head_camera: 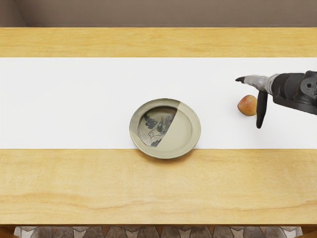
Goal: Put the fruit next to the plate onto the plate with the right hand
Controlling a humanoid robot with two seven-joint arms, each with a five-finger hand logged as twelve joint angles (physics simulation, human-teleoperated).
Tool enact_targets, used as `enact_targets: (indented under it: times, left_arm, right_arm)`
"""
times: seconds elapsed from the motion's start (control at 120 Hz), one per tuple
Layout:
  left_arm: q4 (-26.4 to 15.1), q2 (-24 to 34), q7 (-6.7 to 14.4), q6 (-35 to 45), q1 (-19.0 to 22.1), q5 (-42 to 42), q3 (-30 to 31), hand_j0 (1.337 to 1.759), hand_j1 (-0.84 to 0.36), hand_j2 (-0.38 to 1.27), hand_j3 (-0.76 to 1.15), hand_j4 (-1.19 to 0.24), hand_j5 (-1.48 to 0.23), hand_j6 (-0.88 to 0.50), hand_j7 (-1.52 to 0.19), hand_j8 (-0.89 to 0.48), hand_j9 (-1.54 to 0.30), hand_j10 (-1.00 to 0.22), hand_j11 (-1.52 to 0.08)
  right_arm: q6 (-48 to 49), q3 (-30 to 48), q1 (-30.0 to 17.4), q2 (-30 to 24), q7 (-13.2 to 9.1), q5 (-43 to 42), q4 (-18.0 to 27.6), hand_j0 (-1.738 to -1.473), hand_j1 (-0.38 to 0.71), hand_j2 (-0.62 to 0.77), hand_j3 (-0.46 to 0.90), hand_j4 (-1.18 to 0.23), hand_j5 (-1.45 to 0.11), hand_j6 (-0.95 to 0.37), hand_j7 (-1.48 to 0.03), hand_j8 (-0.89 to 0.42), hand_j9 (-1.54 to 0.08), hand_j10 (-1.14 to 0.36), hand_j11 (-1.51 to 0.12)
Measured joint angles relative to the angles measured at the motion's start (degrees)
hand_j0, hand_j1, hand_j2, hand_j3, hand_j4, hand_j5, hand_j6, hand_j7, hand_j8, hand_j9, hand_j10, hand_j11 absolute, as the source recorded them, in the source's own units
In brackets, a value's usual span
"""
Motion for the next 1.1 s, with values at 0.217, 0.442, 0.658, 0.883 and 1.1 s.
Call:
enact_targets:
  times: [0.217,0.442,0.658,0.883,1.1]
  left_arm:
    - [0.0,0.0,0.0,0.0,0.0,0.0,0.0,1.658,0.35,0.0,0.0,0.0,0.0,0.0,0.0,0.0,0.0,0.0,0.0]
    - [0.0,0.0,0.0,0.0,0.0,0.0,0.0,1.658,0.35,0.0,0.0,0.0,0.0,0.0,0.0,0.0,0.0,0.0,0.0]
    - [0.0,0.0,0.0,0.0,0.0,0.0,0.0,1.658,0.35,0.0,0.0,0.0,0.0,0.0,0.0,0.0,0.0,0.0,0.0]
    - [0.0,0.0,0.0,0.0,0.0,0.0,0.0,1.658,0.35,0.0,0.0,0.0,0.0,0.0,0.0,0.0,0.0,0.0,0.0]
    - [0.0,0.0,0.0,0.0,0.0,0.0,0.0,1.658,0.35,0.0,0.0,0.0,0.0,0.0,0.0,0.0,0.0,0.0,0.0]
  right_arm:
    - [-7.4,0.0,-2.8,1.2,0.0,-4.7,0.3,-1.658,-0.26,-0.01,0.0,-0.08,-0.1,-0.08,-0.1,-0.08,-0.1,-0.08,-0.1]
    - [-10.5,-1.4,-3.9,3.9,0.0,-6.7,-2.6,-1.658,-0.17,-0.03,0.0,-0.16,-0.2,-0.16,-0.2,-0.16,-0.2,-0.15,-0.2]
    - [-11.6,-3.0,-4.1,5.6,0.0,-8.9,-5.3,-1.658,-0.14,-0.03,0.0,-0.18,-0.23,-0.18,-0.23,-0.18,-0.23,-0.18,-0.23]
    - [-18.5,-5.1,-4.9,7.3,0.0,-9.4,-6.9,-1.658,-0.13,-0.03,0.0,-0.19,-0.24,-0.19,-0.24,-0.19,-0.24,-0.19,-0.24]
    - [-21.3,-5.4,-6.4,8.2,0.0,-9.2,-7.4,-1.658,-0.07,-0.04,0.0,-0.24,-0.31,-0.24,-0.31,-0.24,-0.31,-0.24,-0.31]
